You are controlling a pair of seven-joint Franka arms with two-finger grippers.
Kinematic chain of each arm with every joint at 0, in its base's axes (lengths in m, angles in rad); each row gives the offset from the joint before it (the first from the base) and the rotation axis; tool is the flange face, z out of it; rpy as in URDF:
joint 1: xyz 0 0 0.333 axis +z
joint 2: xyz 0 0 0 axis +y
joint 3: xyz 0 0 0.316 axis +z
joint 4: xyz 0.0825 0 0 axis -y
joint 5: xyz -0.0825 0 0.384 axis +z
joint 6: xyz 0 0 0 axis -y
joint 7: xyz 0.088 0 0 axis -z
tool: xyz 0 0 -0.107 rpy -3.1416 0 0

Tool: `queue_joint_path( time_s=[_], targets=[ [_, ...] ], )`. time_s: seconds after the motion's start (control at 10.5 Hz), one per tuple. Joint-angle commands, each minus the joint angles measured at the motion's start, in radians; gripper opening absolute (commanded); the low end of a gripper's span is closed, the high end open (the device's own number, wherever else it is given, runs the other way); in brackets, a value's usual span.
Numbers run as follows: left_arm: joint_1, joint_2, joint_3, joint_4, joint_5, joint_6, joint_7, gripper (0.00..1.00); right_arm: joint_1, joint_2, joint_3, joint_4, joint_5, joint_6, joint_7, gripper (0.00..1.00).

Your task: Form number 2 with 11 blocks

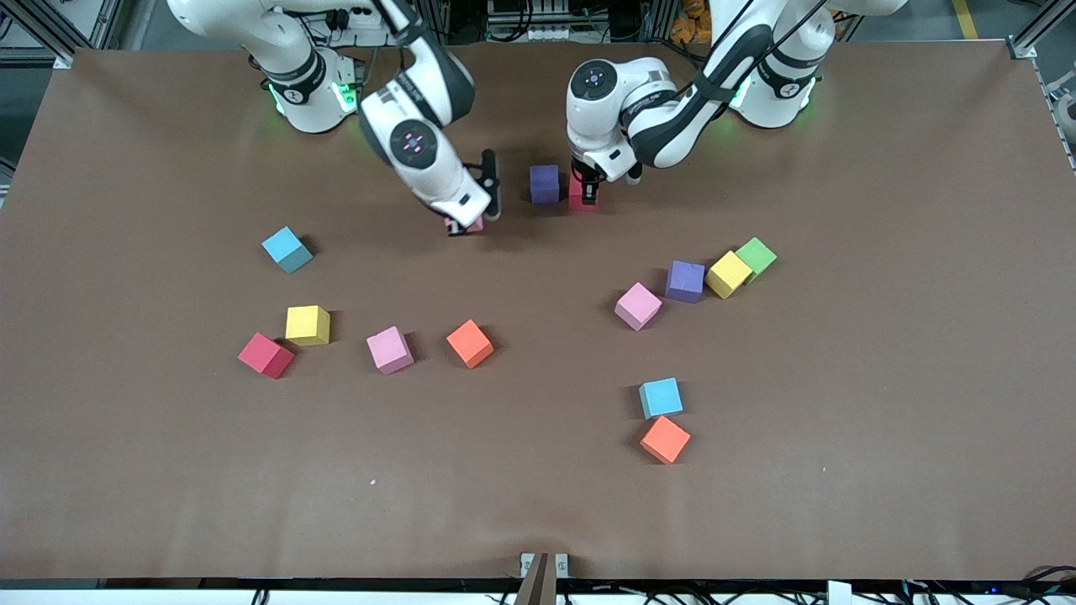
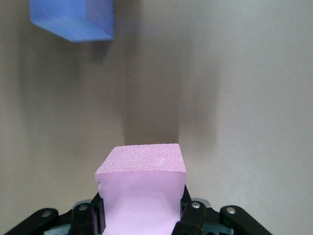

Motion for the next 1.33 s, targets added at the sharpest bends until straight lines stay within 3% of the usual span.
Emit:
queue_joint_path(
  time_s=[0.0,1.24],
  targets=[
    [-0.013,0.034,-0.015,-0.008,0.015,0.022,-0.203,0.00,-0.012,-0.019,0.009,-0.008,0.018,-0.012,-0.028,0.19],
    [-0.039,0.082,-0.026,0.050,0.015,0.011,-0.278,0.00,-0.006,-0.018,0.009,-0.006,0.018,-0.010,-0.024,0.19]
  ],
)
